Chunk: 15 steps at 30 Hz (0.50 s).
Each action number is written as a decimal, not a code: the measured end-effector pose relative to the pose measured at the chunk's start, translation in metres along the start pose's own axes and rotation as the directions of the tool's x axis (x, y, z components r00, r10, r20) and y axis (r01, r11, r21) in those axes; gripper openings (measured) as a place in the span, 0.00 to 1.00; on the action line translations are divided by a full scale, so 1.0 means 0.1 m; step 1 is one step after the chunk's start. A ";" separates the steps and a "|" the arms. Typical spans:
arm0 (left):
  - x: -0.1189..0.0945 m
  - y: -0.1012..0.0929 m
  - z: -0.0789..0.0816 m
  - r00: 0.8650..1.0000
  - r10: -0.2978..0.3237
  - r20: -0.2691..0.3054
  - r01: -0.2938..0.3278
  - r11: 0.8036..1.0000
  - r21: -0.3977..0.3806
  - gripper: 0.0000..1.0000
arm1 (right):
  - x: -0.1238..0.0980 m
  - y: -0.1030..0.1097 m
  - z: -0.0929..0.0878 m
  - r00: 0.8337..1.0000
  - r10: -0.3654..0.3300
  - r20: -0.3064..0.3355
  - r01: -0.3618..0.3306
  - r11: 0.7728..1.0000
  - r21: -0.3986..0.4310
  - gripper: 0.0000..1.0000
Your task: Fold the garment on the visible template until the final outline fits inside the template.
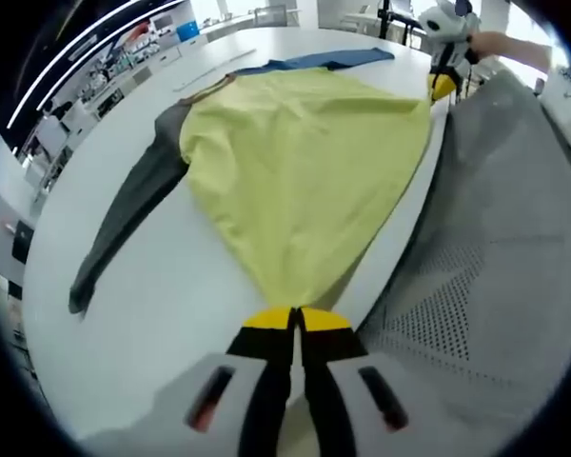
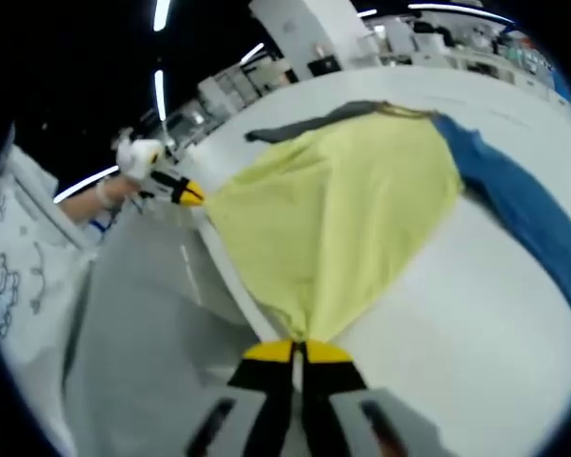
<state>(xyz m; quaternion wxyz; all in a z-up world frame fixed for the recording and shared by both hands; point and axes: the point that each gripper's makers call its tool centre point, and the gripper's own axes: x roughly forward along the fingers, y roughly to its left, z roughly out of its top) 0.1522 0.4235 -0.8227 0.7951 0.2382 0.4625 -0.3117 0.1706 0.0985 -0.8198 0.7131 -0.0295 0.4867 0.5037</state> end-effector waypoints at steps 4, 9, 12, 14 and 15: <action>0.01 -0.02 -0.03 1.000 -0.004 -0.010 0.004 1.000 -0.003 0.00 | 0.02 -0.01 -0.04 1.000 -0.003 -0.012 0.003 1.000 0.001 0.00; 0.01 -0.04 -0.05 1.000 -0.007 -0.017 0.007 1.000 -0.008 0.00 | 0.03 -0.01 -0.08 1.000 -0.004 -0.021 0.004 1.000 0.006 0.00; 0.02 -0.04 -0.09 1.000 -0.009 -0.020 0.009 1.000 -0.014 0.00 | 0.04 0.00 -0.09 1.000 -0.002 -0.021 0.003 1.000 0.007 0.00; 0.03 -0.03 -0.11 1.000 -0.012 -0.020 0.012 1.000 -0.019 0.00 | 0.04 0.00 -0.10 1.000 -0.004 -0.023 0.004 1.000 0.006 0.00; 0.04 -0.03 -0.12 1.000 -0.012 -0.019 0.012 1.000 -0.020 0.00 | 0.04 -0.01 -0.11 1.000 -0.005 -0.026 0.005 1.000 0.007 0.00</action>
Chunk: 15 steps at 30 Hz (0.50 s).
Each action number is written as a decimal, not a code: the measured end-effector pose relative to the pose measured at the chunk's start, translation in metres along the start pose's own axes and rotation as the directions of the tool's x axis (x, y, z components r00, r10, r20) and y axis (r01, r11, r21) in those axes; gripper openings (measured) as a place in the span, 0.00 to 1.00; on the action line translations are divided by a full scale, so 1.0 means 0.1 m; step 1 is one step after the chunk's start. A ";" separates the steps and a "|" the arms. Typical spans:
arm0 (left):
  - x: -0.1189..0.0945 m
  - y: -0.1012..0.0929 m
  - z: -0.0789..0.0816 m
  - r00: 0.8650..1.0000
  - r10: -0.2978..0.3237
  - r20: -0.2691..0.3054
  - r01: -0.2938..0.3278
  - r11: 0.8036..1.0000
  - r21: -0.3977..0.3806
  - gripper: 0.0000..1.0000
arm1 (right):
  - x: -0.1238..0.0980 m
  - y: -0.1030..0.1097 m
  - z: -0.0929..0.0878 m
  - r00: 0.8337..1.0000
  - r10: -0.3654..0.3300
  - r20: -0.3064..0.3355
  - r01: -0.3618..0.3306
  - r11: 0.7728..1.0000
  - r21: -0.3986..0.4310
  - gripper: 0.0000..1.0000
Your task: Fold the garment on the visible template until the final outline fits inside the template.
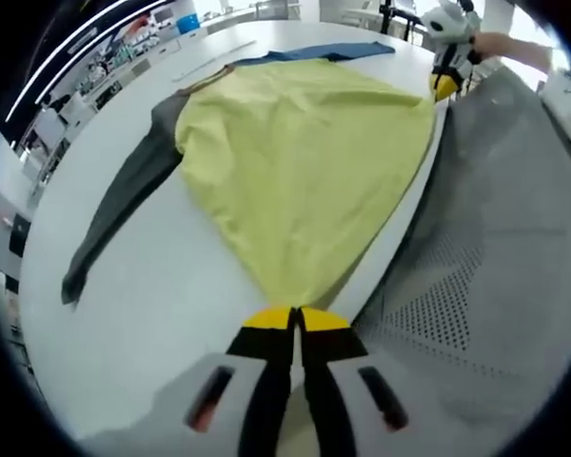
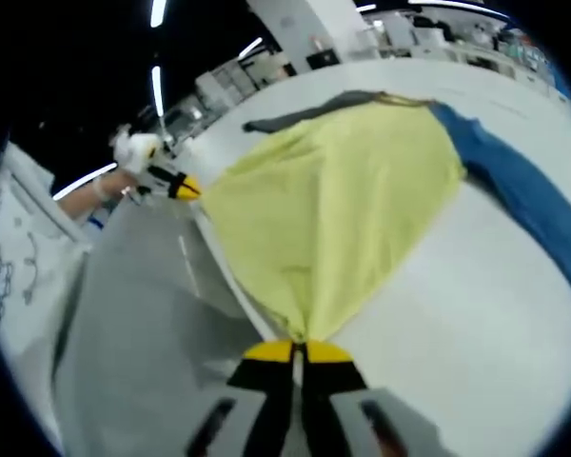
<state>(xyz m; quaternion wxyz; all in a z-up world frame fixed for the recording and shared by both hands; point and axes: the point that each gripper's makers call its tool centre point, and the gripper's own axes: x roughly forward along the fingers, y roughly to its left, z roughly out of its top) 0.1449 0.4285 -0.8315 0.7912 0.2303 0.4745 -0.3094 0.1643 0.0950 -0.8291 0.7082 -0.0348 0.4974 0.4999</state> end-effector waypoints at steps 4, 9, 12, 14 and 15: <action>0.01 0.01 -0.01 1.000 0.000 0.006 0.000 1.000 -0.006 0.00 | 0.00 -0.01 -0.01 1.000 0.000 -0.002 0.000 1.000 -0.004 0.00; 0.01 0.01 -0.01 1.000 -0.002 0.026 0.003 1.000 -0.028 0.00 | -0.02 -0.01 0.00 1.000 0.005 0.004 -0.005 1.000 -0.010 0.00; -0.01 0.01 0.00 0.999 -0.006 0.042 0.008 0.999 -0.043 0.00 | -0.02 0.00 0.01 1.000 0.008 0.007 -0.008 1.000 -0.019 0.04; -0.03 0.00 0.02 0.998 -0.013 0.057 0.016 0.998 -0.061 0.02 | -0.04 0.02 0.01 1.000 0.015 0.012 -0.014 1.000 -0.019 0.10; -0.04 0.00 0.02 0.998 -0.016 0.065 0.020 0.998 -0.067 0.05 | -0.04 0.04 0.03 1.000 0.018 0.019 -0.018 1.000 -0.021 0.13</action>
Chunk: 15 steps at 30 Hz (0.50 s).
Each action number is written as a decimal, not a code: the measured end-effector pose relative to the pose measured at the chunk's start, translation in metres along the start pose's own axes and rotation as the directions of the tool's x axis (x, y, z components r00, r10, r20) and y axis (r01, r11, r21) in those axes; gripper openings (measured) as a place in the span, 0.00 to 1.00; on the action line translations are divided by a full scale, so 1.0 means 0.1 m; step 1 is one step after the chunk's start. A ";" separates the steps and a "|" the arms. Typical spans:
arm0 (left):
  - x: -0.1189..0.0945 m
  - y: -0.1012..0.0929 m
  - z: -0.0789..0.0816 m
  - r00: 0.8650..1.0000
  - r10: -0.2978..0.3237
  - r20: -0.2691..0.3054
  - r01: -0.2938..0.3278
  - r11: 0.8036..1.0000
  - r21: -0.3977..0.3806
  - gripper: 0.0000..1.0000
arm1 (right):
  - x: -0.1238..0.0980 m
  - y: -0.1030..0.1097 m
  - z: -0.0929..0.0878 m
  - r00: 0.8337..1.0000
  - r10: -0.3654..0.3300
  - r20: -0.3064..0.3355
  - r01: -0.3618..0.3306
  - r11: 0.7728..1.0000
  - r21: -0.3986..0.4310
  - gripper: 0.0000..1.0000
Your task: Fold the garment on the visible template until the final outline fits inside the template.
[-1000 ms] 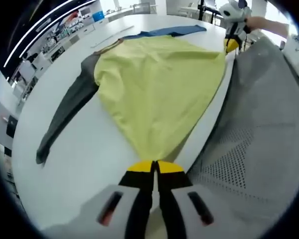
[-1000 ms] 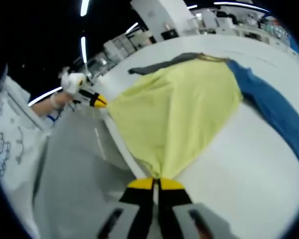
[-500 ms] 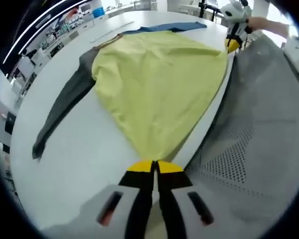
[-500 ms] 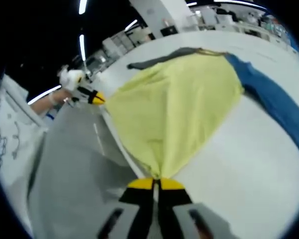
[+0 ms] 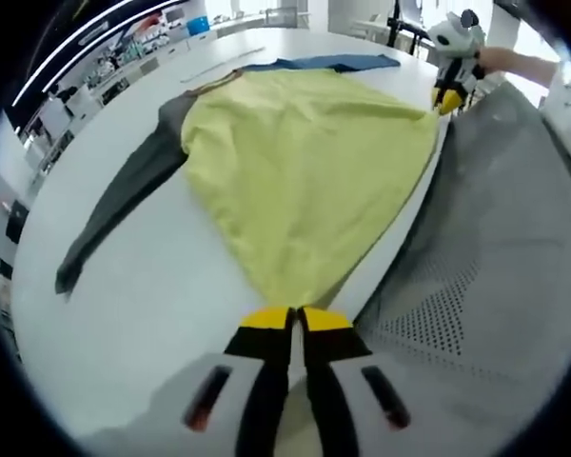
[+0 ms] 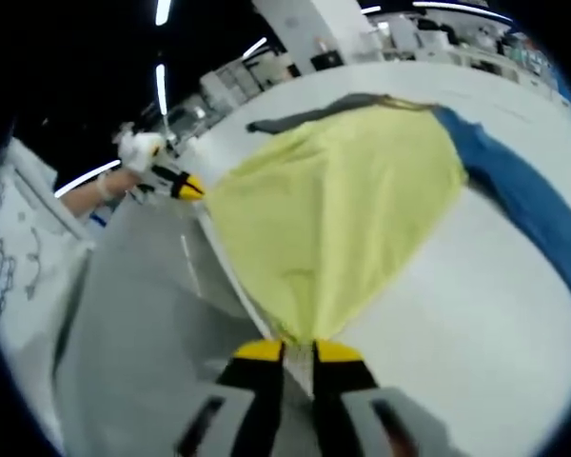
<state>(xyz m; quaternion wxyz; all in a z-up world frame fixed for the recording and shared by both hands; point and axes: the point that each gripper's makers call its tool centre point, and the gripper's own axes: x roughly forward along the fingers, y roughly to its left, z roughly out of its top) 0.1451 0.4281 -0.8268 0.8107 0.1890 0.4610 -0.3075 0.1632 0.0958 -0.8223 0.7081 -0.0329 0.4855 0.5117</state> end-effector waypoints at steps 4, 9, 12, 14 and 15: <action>-0.03 0.02 0.02 0.999 0.004 0.036 -0.003 1.000 -0.025 0.25 | -0.02 0.02 0.06 1.000 -0.004 0.025 0.004 1.000 -0.016 0.30; -0.05 0.08 0.08 0.996 0.018 0.083 -0.011 0.997 -0.083 0.38 | -0.03 0.00 0.13 0.998 -0.019 0.062 0.021 0.999 -0.032 0.55; -0.07 0.11 0.16 0.992 0.026 0.120 -0.011 0.993 -0.121 0.46 | -0.04 -0.03 0.20 0.995 -0.036 0.092 0.039 0.999 -0.033 0.65; -0.09 0.13 0.22 0.990 0.024 0.142 -0.003 0.988 -0.153 0.53 | -0.07 -0.05 0.26 0.992 -0.044 0.120 0.046 0.999 -0.017 0.72; -0.09 0.15 0.24 0.988 0.025 0.151 0.000 0.986 -0.164 0.55 | -0.08 -0.07 0.30 0.989 -0.051 0.139 0.053 0.999 -0.011 0.75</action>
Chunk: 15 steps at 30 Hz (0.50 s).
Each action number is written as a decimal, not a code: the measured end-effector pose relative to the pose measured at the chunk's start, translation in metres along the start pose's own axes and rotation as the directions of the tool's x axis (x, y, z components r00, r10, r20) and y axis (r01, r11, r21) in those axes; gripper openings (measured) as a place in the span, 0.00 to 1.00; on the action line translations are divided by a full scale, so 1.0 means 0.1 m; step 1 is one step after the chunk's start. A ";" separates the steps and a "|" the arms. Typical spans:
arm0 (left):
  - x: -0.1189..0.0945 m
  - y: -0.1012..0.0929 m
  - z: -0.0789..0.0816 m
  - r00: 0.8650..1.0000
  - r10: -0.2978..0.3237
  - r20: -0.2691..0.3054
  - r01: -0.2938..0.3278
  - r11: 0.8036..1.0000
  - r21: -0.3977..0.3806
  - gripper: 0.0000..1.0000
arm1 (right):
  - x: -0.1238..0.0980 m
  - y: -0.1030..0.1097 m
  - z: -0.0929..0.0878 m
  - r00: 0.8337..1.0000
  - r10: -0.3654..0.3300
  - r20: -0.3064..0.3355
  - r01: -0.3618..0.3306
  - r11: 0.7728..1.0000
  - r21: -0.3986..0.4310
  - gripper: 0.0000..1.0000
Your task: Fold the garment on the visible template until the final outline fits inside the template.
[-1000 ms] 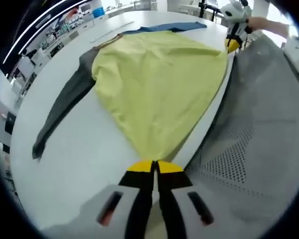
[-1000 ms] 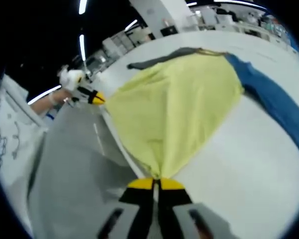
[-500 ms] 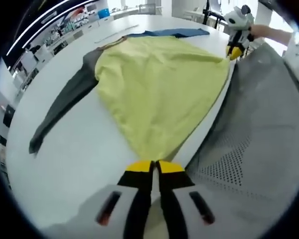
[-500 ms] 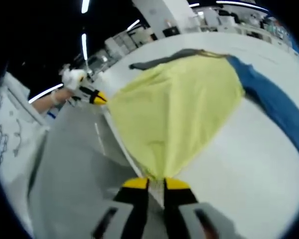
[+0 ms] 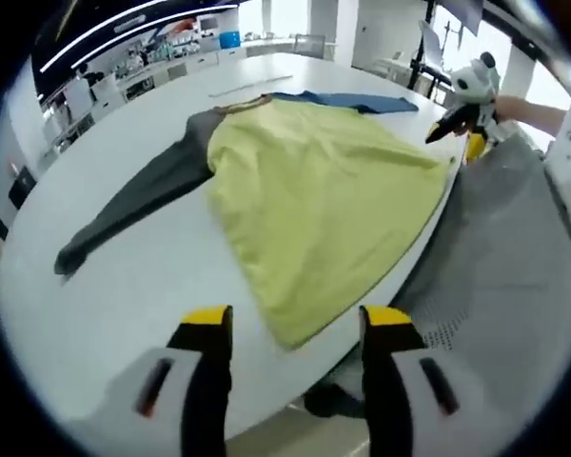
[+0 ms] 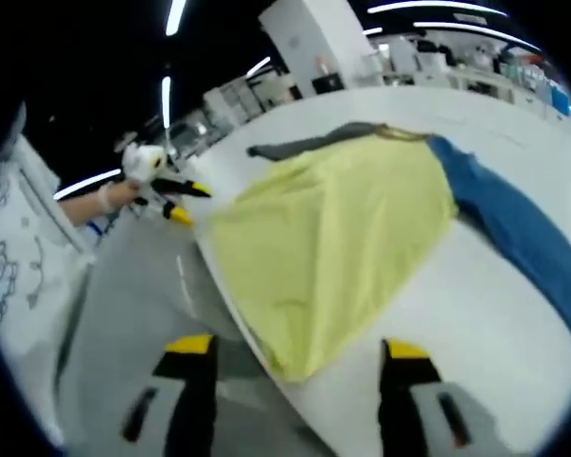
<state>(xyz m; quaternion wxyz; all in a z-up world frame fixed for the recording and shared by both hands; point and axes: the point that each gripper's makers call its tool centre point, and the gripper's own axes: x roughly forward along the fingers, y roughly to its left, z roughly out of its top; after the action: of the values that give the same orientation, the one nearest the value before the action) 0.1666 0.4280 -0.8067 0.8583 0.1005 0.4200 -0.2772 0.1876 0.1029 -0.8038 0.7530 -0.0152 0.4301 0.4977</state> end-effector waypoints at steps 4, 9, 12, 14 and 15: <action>-0.02 0.04 0.13 0.998 -0.002 0.060 0.007 0.998 -0.068 0.64 | -0.04 -0.09 0.07 0.999 -0.036 0.034 0.036 0.999 0.011 0.89; -0.04 0.13 0.27 0.994 0.011 0.107 0.001 0.993 -0.116 0.73 | -0.11 -0.22 0.13 0.994 -0.075 0.074 0.072 0.996 0.044 0.95; -0.06 0.16 0.35 0.991 0.018 0.135 0.001 0.990 -0.138 0.73 | -0.18 -0.36 0.18 0.987 -0.117 0.107 0.109 0.991 0.075 0.93; -0.06 0.20 0.39 0.989 0.026 0.148 -0.005 0.990 -0.141 0.74 | -0.25 -0.49 0.24 0.977 -0.152 0.151 0.134 0.983 0.123 0.92; -0.05 0.21 0.39 0.988 0.033 0.148 -0.013 0.991 -0.133 0.73 | -0.28 -0.55 0.27 0.971 -0.164 0.171 0.139 0.979 0.151 0.91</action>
<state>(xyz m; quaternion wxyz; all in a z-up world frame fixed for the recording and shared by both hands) 0.2017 0.4316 -0.7791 0.8953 0.0275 0.3706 -0.2456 0.2425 0.0668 -0.7903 0.8244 0.0500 0.3903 0.4070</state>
